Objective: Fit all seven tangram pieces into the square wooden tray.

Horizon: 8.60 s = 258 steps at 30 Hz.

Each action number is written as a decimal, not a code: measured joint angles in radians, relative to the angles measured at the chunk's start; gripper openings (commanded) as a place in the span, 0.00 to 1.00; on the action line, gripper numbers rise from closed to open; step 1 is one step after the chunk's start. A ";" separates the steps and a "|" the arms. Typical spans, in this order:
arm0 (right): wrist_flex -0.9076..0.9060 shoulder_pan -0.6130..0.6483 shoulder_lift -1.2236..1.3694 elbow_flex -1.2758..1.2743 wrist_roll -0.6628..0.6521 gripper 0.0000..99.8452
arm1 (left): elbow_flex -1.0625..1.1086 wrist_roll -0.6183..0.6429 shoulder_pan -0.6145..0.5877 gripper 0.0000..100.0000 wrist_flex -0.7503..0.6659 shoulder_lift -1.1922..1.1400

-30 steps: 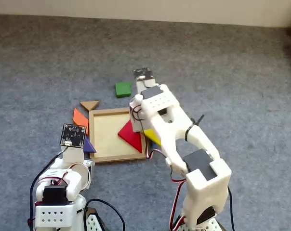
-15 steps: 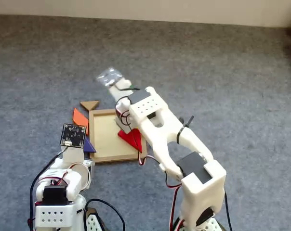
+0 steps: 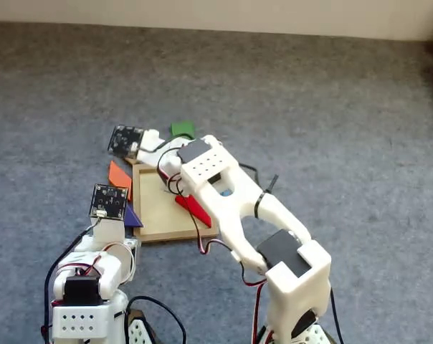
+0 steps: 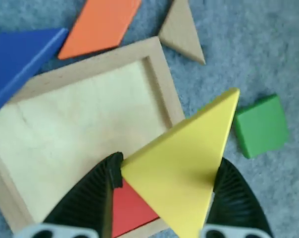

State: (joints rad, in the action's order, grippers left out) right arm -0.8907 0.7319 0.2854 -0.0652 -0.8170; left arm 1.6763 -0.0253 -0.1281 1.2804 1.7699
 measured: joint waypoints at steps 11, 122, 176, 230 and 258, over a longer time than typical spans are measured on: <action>0.003 0.046 0.038 0.000 -0.178 0.13 | 0.000 0.000 0.000 0.14 0.000 0.000; -0.585 -0.149 0.084 0.446 0.399 0.00 | 0.000 0.000 0.000 0.14 0.000 0.000; -0.462 -0.239 -0.097 -0.124 0.968 0.18 | 0.000 0.000 0.000 0.14 0.000 0.000; -0.169 -0.226 -0.028 -0.235 1.125 0.15 | 0.000 0.000 0.000 0.14 0.000 0.000; -0.187 -0.275 -0.104 -0.230 0.809 0.00 | 0.000 0.000 0.000 0.14 0.000 0.000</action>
State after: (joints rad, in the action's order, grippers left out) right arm -1.0779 0.4572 0.1811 -0.2954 -0.0084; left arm 1.6763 -0.0253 -0.1281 1.2804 1.7699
